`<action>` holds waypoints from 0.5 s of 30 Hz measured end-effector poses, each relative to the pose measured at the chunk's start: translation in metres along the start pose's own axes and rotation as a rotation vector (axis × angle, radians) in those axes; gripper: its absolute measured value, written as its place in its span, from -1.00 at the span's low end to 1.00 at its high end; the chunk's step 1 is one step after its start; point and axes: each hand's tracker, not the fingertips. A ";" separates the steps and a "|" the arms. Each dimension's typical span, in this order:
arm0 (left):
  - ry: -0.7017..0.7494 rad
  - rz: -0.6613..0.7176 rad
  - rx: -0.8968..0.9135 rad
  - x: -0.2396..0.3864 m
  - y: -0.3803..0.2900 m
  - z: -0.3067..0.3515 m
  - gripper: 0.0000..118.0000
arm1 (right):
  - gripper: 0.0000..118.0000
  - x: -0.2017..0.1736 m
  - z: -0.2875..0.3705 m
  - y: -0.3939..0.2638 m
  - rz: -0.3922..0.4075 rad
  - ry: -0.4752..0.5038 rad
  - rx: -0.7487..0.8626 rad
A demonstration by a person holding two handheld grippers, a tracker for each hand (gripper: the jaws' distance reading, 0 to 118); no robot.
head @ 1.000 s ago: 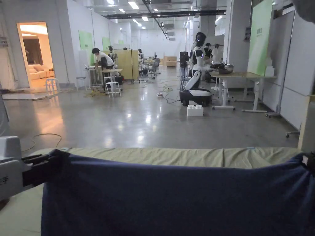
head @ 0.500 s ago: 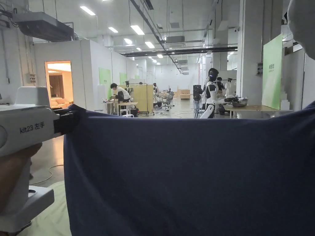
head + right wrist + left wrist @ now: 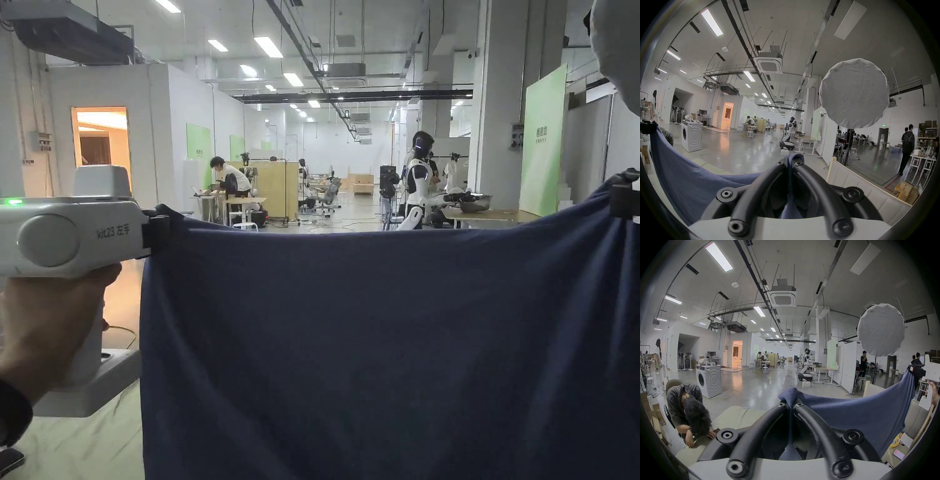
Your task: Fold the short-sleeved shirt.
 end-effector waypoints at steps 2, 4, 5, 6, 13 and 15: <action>0.030 -0.017 -0.019 0.003 0.003 -0.019 -0.94 | -0.93 -0.004 -0.017 -0.001 0.004 -0.004 0.001; 0.039 -0.017 -0.016 0.005 0.004 -0.033 -0.94 | -0.93 -0.008 -0.029 0.001 0.009 -0.013 0.002; 0.049 -0.012 -0.020 0.006 0.005 -0.041 -0.94 | -0.93 -0.003 -0.013 0.001 0.012 -0.017 -0.004; 0.054 -0.012 -0.025 0.006 0.006 -0.049 -0.94 | -0.93 -0.003 -0.013 0.001 0.011 -0.019 -0.008; 0.056 -0.117 -0.044 0.014 0.005 -0.087 -0.94 | -0.93 -0.021 -0.115 -0.012 0.024 0.005 -0.086; 0.066 -0.113 -0.053 0.014 0.004 -0.100 -0.94 | -0.93 -0.022 -0.121 -0.013 0.041 -0.027 -0.107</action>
